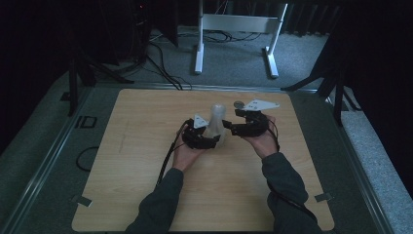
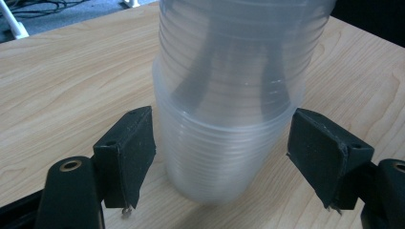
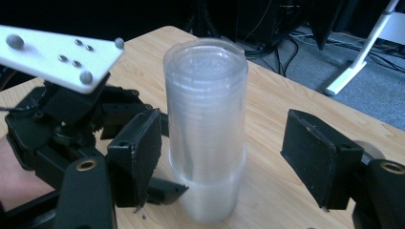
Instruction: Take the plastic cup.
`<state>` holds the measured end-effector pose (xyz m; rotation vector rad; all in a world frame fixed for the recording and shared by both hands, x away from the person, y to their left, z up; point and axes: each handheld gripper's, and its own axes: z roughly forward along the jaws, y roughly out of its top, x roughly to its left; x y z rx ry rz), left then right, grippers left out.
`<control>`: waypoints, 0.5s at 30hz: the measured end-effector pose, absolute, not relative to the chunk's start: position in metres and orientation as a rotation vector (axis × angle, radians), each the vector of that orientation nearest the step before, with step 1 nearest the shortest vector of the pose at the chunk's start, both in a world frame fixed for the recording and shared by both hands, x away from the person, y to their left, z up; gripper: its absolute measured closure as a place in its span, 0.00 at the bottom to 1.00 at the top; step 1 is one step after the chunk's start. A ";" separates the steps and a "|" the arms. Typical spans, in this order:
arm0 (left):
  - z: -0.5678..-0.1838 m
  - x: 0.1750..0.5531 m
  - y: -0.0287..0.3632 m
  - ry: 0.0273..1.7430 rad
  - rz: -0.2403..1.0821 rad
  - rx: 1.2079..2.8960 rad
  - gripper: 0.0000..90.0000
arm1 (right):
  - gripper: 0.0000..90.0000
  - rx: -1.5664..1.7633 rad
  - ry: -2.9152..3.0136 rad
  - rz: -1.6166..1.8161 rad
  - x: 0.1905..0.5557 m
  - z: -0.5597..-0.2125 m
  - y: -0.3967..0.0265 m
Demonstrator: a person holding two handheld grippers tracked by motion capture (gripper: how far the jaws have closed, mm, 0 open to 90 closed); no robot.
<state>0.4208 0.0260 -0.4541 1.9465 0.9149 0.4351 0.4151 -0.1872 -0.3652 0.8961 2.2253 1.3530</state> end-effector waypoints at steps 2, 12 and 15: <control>-0.454 0.421 0.025 0.915 0.437 1.941 0.27 | 0.33 0.897 2.227 1.357 0.416 -0.365 -0.186; -0.455 0.422 0.023 0.923 0.438 1.926 0.27 | 0.32 0.889 2.222 1.386 0.429 -0.359 -0.163; -0.455 0.422 0.023 0.922 0.443 1.930 0.27 | 0.32 0.890 2.224 1.380 0.432 -0.360 -0.159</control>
